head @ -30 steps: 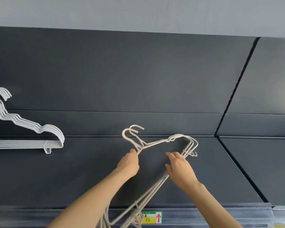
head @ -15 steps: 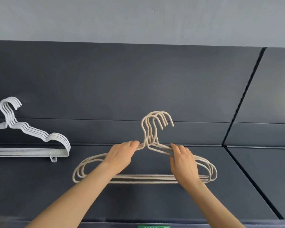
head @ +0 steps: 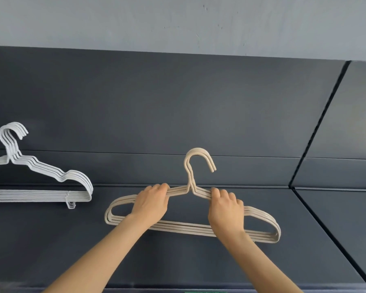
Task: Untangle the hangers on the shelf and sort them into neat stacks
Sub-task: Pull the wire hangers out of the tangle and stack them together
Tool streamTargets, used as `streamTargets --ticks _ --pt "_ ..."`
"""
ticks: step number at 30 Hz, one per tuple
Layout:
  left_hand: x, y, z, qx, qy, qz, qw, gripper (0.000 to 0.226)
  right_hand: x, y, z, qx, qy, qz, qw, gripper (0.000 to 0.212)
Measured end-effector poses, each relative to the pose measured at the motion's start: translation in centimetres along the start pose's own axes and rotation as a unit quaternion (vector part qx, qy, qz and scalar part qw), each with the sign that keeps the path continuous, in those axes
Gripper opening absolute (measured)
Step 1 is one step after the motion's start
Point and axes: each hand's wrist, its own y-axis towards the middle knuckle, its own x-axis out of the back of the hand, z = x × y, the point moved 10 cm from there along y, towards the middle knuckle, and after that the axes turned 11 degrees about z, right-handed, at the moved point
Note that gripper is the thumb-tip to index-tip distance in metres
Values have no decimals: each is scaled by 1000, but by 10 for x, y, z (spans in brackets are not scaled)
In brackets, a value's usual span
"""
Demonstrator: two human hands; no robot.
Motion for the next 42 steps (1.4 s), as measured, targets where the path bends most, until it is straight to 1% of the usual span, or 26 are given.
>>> streamTargets --ticks 3,4,7,10,12,14,15,16,18,20,22,24,27,28,30,33,35,40,42 --pt "-2 2 4 7 6 12 1000 28 0 -1 0 25 -14 -19 999 43" --pt "-3 1 2 4 7 14 1000 29 -1 0 -4 22 -15 -20 999 43" --pt "-7 -4 -12 -2 13 10 1000 25 -2 1 -15 4 5 -17 1000 32" --pt "-13 -9 -14 7 17 -5 1000 22 -7 -2 -17 0 14 -13 1000 33" --pt "-12 -9 -12 7 13 -10 1000 21 -10 -2 -19 -5 20 -7 1000 25" --pt "-6 -8 -12 0 10 -18 1000 21 -14 1 -22 -15 46 12 999 14" --pt "-1 -8 -12 -3 9 -26 1000 22 -12 2 -22 -14 60 15 998 12" --pt "3 -9 -11 -6 9 -37 999 23 -7 2 -20 -9 66 7 998 14" --pt "9 -13 -8 -6 9 -53 999 23 1 -1 -13 6 56 -2 998 25" --pt "8 -18 -6 -4 9 -52 999 22 6 -5 -8 18 42 -6 999 33" --pt "8 -20 -5 -5 5 -48 999 22 5 -6 -6 18 48 7 999 33" --pt "8 -18 -5 -2 1 -38 999 22 1 -3 -7 10 57 25 998 27" --pt "9 -17 -3 0 -2 -24 1000 23 -6 0 -9 1 76 50 996 9" --pt "10 -19 0 0 -6 -23 1000 23 -8 1 -7 3 82 59 995 7" --pt "14 -27 8 3 -21 -26 999 23 -7 0 4 19 90 67 994 6" --pt "22 -41 34 23 -27 -32 999 24 -6 -3 33 42 104 53 992 10" --pt "27 -50 58 39 -22 -33 998 23 -9 -4 59 58 107 53 991 12" --pt "39 -74 126 69 -13 -37 997 20 -21 -4 130 86 110 77 987 6" --pt "48 -87 162 80 -19 -42 996 19 -26 -5 169 105 116 84 984 5"
